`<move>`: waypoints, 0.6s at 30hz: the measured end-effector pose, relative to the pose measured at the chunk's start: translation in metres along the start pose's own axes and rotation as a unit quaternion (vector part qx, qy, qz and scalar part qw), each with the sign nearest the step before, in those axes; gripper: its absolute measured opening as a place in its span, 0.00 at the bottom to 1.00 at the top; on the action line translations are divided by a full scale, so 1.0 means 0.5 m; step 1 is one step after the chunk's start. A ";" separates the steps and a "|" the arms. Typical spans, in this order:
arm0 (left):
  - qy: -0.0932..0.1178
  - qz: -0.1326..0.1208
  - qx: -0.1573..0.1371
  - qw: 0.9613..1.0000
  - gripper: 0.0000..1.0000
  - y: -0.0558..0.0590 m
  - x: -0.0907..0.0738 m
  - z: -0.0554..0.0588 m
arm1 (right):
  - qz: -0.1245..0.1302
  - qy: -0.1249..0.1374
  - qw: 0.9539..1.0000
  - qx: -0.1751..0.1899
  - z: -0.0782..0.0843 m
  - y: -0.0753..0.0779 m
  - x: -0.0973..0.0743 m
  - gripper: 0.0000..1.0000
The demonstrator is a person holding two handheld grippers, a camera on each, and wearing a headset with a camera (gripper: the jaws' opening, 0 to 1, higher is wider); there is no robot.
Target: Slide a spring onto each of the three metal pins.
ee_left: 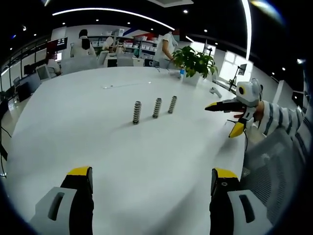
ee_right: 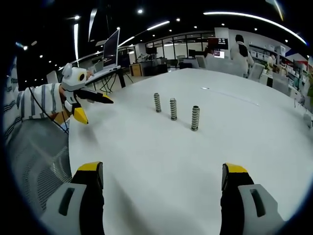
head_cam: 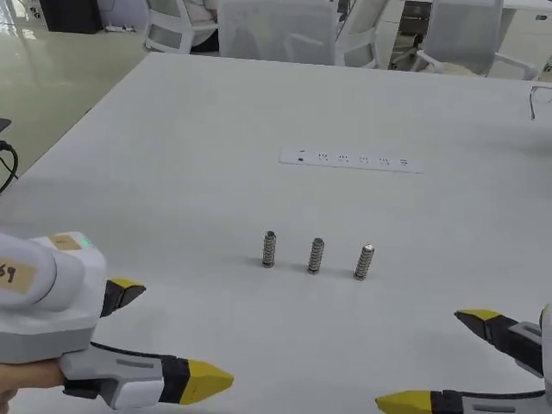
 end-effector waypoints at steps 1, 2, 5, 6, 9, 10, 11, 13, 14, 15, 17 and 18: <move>-0.002 -0.001 0.000 1.000 0.98 0.000 0.000 0.001 | 0.001 -0.003 1.000 0.001 0.003 0.001 -0.001 1.00; -0.001 -0.001 0.002 1.000 0.98 -0.002 0.000 0.002 | 0.001 -0.005 1.000 0.002 0.004 0.001 -0.001 1.00; -0.004 -0.004 0.005 1.000 0.98 -0.004 -0.001 0.003 | 0.002 -0.006 1.000 0.006 0.006 0.001 -0.003 1.00; -0.002 -0.007 0.007 1.000 0.98 -0.006 -0.001 0.002 | 0.001 -0.006 1.000 0.008 0.007 0.000 -0.005 1.00; 0.000 -0.008 0.006 1.000 0.98 -0.007 -0.002 0.000 | 0.001 -0.009 1.000 0.011 0.010 0.001 -0.007 1.00; 0.000 -0.008 0.005 1.000 0.98 -0.006 -0.002 0.001 | 0.002 -0.009 1.000 0.012 0.010 0.001 -0.009 1.00; 0.000 -0.007 0.005 1.000 0.98 -0.006 -0.002 0.001 | 0.003 -0.009 1.000 0.012 0.010 0.001 -0.010 1.00; 0.000 -0.007 0.005 1.000 0.98 -0.006 -0.002 0.001 | 0.005 -0.007 1.000 0.014 0.007 0.003 -0.013 1.00; 0.000 -0.008 0.005 1.000 0.98 -0.006 -0.002 0.001 | 0.006 -0.007 1.000 0.014 0.007 0.004 -0.014 1.00; 0.000 -0.008 0.004 1.000 0.98 -0.006 -0.002 0.001 | 0.007 -0.007 1.000 0.014 0.006 0.004 -0.015 1.00; 0.001 -0.008 0.005 1.000 0.98 -0.006 -0.003 0.000 | 0.008 -0.006 1.000 0.013 0.005 0.006 -0.016 1.00; 0.000 -0.009 0.005 1.000 0.98 -0.008 -0.003 0.001 | 0.007 -0.006 1.000 0.013 0.005 0.006 -0.016 1.00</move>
Point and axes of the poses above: the centre of the closed fingertips' face, and the gripper's own axes: x roughly forward along the fingers, y roughly to its right, z roughly out of its underside, the point moved 3 cm from there along -x, roughly backward along the fingers, and after that the axes turned 2 degrees about -z, right-handed, at the moved point
